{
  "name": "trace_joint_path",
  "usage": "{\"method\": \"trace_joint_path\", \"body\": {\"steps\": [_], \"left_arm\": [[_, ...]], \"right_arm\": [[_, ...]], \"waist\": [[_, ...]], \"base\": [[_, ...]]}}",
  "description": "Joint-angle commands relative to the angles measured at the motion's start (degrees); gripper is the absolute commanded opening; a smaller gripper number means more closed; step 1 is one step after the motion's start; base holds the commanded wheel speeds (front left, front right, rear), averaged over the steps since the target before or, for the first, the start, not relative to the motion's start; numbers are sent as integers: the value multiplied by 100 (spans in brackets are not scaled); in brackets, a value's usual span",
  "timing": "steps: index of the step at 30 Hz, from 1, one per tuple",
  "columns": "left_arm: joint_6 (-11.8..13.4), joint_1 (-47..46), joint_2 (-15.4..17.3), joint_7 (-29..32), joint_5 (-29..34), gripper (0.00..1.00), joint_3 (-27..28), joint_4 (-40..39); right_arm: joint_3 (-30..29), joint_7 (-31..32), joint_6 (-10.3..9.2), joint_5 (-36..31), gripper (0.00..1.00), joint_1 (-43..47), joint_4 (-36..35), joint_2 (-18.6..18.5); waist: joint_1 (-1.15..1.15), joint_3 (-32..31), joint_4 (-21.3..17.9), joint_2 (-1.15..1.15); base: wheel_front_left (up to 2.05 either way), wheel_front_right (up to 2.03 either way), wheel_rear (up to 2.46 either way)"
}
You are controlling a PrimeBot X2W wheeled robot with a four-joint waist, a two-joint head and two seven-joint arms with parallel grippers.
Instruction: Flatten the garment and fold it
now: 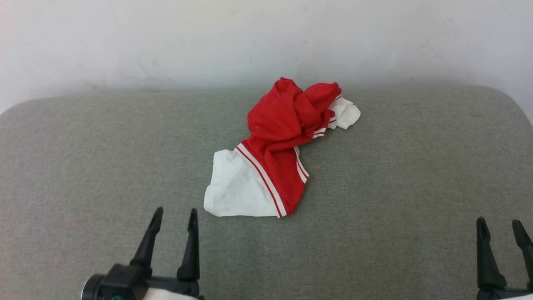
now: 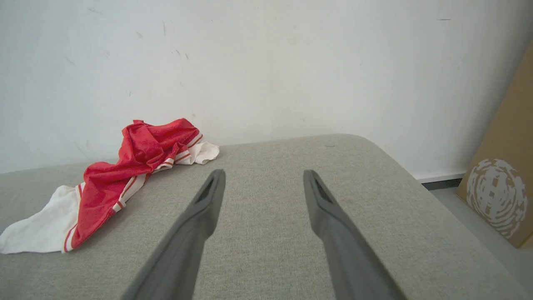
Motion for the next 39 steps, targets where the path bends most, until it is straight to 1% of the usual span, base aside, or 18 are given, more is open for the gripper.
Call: {"method": "trace_joint_path", "body": {"steps": [1, 4, 6, 10, 14, 17, 20, 22, 25, 27, 28, 29, 30, 34, 38, 39], "left_arm": [[-47, -162, 57, 16, 71, 100, -32, 43], [-189, -617, 219, 366, 185, 100, -207, 219], [-291, -1028, 337, 708, 247, 100, -352, 405], [-436, -1954, 554, 1559, 365, 100, -670, 985], [-503, -2813, 649, 2449, 410, 100, -960, 1694], [-500, -3267, 647, 3084, 413, 100, -1032, 2320], [-400, -3525, 585, 3707, 384, 100, -1010, 2874], [-289, -3638, 521, 4006, 334, 100, -956, 3156], [-233, -3728, 429, 4346, 204, 100, -905, 3504], [-212, -3759, 394, 4444, 164, 100, -909, 3657], [-195, -3764, 375, 4485, 145, 56, -910, 3732], [-182, -3766, 358, 4513, 127, 7, -913, 3796], [-165, -3766, 344, 4537, 117, 0, -920, 3844], [-193, -3785, 284, 4441, -8, 0, -915, 3831], [-148, -3719, 196, 4004, -232, 0, -779, 3481], [-148, -3719, 196, 4004, -232, 0, -779, 3481]], "right_arm": [[41, -46, -4, -64, 100, -127, -13, 14], [154, -92, -4, -186, 100, -291, -39, 14], [192, -92, -4, -195, 100, -383, -44, 14], [299, -98, -4, -171, 100, -522, -11, 14], [405, -117, -4, -147, 100, -645, 47, 14], [462, -129, -4, -134, 100, -729, 92, 15], [482, -136, -4, -126, 100, -804, 130, 15], [476, -135, -4, -115, 100, -847, 157, 15], [459, -141, -4, -98, 100, -886, 194, 15], [457, -150, -4, -85, 100, -905, 219, 15], [460, -157, -4, -78, 100, -912, 234, 15], [464, -166, -4, -72, 100, -920, 247, 15], [467, -175, -4, -68, 100, -928, 259, 15], [425, -196, -4, -52, 100, -944, 319, 15], [422, -193, -4, -54, 100, -922, 396, 15], [422, -193, -4, -54, 100, -922, 396, 15]], "waist": [[1, 20, -48, 0], [1, 105, -43, 0], [1, 187, -19, 0], [1, 395, 34, 0], [1, 624, 12, 0], [1, 747, -61, 0], [1, 851, -176, 0], [1, 916, -246, 0], [1, 993, -339, 0], [1, 1030, -388, 0], [1, 1042, -403, 0], [1, 1053, -414, 0], [1, 1060, -419, 0], [1, 1017, -350, 0], [1, 825, -198, 0], [1, 825, -198, 0]], "base": [[0, 0, 0], [0, 0, 0], [0, 0, 0], [0, 0, 0], [0, 0, 0], [0, 0, 0], [0, 0, 0], [0, 0, 0], [0, 0, 0], [0, 0, 0], [0, 0, 0], [0, 0, 0], [0, 0, 0], [0, 0, 0], [0, 0, 0], [0, 0, 0]]}}
